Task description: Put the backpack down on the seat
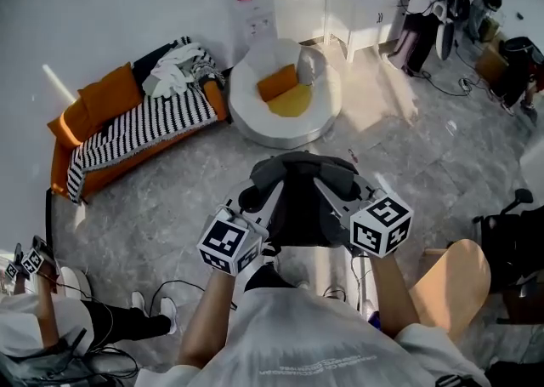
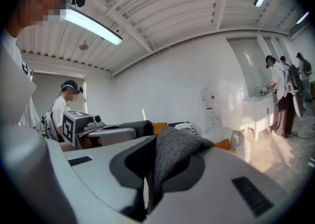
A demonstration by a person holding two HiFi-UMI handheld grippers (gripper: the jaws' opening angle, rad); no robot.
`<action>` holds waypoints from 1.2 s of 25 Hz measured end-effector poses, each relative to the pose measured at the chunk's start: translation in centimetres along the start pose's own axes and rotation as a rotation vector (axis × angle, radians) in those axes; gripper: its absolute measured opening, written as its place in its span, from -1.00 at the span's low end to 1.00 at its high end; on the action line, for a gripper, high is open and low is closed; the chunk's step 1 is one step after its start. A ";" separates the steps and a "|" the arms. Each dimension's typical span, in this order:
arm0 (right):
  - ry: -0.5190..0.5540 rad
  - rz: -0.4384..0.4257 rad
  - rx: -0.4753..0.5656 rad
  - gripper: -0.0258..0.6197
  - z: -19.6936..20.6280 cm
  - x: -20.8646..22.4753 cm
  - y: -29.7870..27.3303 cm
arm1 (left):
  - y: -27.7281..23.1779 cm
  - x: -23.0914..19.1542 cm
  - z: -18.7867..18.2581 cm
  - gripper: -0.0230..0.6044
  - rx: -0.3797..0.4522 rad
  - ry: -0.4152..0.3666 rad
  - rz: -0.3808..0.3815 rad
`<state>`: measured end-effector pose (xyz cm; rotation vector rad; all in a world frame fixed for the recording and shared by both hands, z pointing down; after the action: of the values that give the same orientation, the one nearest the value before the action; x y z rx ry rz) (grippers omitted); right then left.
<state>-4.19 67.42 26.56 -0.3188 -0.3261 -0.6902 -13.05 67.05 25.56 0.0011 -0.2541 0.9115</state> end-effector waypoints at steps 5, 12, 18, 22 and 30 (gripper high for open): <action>0.002 0.010 0.012 -0.83 -0.4 0.7 0.4 | -0.6 0.4 -0.3 -0.76 0.008 -0.009 0.013; 0.002 0.024 0.029 -0.83 -2.1 2.9 -0.3 | -3.3 -0.6 -0.9 -0.76 0.024 -0.033 0.032; 0.006 0.018 0.024 -0.83 -3.3 5.4 -2.9 | -6.2 -3.6 -0.3 -0.76 0.037 -0.027 0.029; -0.018 0.012 0.028 -0.83 -3.1 7.2 -4.6 | -7.8 -4.9 1.1 -0.76 0.042 -0.040 0.039; -0.022 0.019 0.041 -0.83 -6.6 11.3 -10.5 | -12.4 -11.6 1.7 -0.76 0.055 -0.035 0.068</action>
<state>-1.71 50.86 26.94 -0.2900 -0.3578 -0.6609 -10.49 50.23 25.99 0.0598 -0.2623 0.9868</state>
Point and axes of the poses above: the fingertips, and each gripper's own axes: y backward along the fingers, x to its right, z out of its underside, the point moved 1 cm from there along y, backward along the fingers, and after that the axes turned 10 degrees about -y, right-handed, at the moved point
